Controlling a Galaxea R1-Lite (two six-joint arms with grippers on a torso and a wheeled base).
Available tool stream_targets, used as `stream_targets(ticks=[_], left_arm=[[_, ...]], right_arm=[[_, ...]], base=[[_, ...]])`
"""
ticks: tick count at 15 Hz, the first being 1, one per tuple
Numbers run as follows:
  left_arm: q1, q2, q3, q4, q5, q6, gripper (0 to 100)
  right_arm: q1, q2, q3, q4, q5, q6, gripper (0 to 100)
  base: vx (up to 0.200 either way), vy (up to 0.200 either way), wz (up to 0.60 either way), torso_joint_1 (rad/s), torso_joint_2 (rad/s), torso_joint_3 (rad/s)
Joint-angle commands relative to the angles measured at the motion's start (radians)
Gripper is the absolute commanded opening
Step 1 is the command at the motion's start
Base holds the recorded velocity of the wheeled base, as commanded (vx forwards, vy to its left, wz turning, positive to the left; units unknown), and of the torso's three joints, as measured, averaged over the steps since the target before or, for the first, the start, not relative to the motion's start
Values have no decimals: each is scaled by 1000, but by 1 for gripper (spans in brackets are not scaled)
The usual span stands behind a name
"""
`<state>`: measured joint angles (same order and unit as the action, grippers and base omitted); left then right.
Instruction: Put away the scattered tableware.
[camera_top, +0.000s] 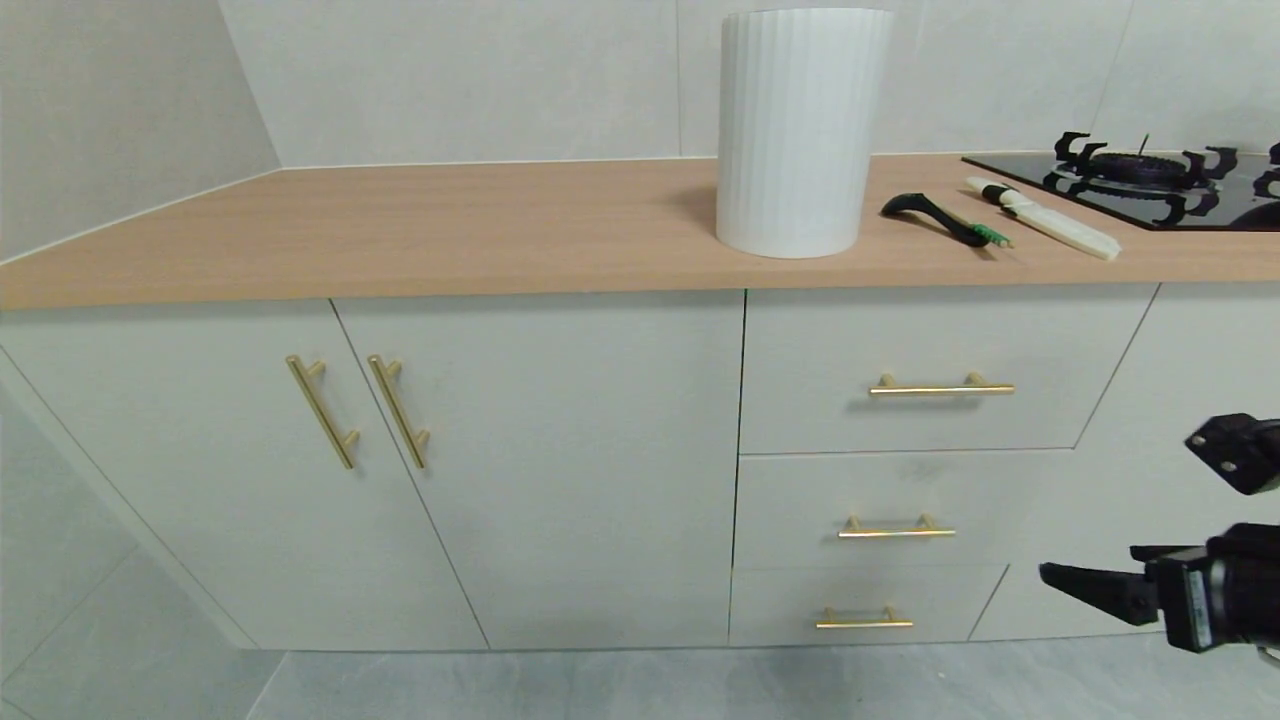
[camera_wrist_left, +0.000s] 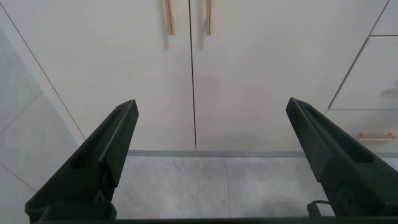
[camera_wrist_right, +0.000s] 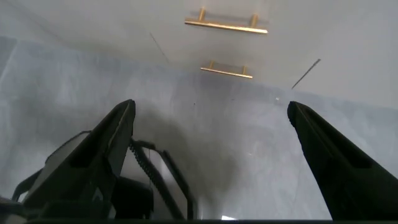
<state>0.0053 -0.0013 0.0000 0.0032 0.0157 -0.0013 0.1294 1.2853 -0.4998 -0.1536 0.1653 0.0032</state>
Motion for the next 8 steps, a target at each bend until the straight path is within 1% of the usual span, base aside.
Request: stream_targets(ticks=[1, 3, 5, 7, 8], left_arm=[[1, 1, 0, 0, 1, 0, 100], [1, 1, 0, 0, 1, 0, 100], [1, 1, 0, 0, 1, 0, 100], [1, 1, 0, 0, 1, 0, 100], [1, 1, 0, 0, 1, 0, 100]], right_arm=[[10, 305, -86, -81, -1, 0, 100], [-5, 427, -83, -230, -1, -2, 100], [-11, 552, -83, -343, -3, -2, 100], [-17, 655, -115, -471, -6, -11, 100], [-17, 687, -123, -504, -7, -17, 100]], base=[[0, 0, 0, 0, 0, 0], [0, 0, 0, 0, 0, 0], [0, 0, 0, 0, 0, 0], [0, 0, 0, 0, 0, 0], [0, 0, 0, 0, 0, 0]])
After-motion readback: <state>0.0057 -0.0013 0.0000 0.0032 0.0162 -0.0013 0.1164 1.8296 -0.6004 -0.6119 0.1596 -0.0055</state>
